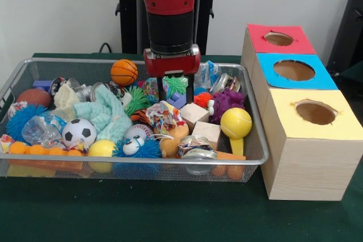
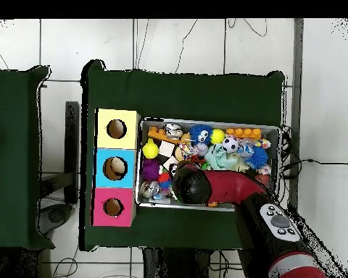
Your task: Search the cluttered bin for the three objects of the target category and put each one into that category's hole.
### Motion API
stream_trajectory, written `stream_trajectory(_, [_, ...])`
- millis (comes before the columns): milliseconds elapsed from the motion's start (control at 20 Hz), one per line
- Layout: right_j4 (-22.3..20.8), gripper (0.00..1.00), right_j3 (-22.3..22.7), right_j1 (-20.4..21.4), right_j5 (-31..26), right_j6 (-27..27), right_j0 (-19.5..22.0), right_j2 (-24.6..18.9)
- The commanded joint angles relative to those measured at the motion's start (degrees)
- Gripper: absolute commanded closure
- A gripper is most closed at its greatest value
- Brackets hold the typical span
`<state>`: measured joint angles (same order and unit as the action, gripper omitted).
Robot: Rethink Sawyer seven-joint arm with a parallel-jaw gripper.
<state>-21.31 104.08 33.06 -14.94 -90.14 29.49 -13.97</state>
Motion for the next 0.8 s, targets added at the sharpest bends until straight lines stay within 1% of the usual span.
stream_trajectory(50, [-1.99, 0.0, -4.73, -3.72, 6.06, -4.97, -1.11, -3.25])
stream_trajectory(150, [-1.96, 0.0, -5.44, -4.29, 7.77, -5.81, -2.41, -2.16])
stream_trajectory(350, [-3.49, 0.0, -6.72, -4.71, 11.78, -5.04, -2.86, -1.54])
stream_trajectory(550, [-4.72, 0.0, -7.06, -6.5, 15.89, -4.55, -2.16, -1.17])
stream_trajectory(800, [-5.94, 0.0, -7.83, -8.65, 19.66, -4.65, -1.78, -0.48])
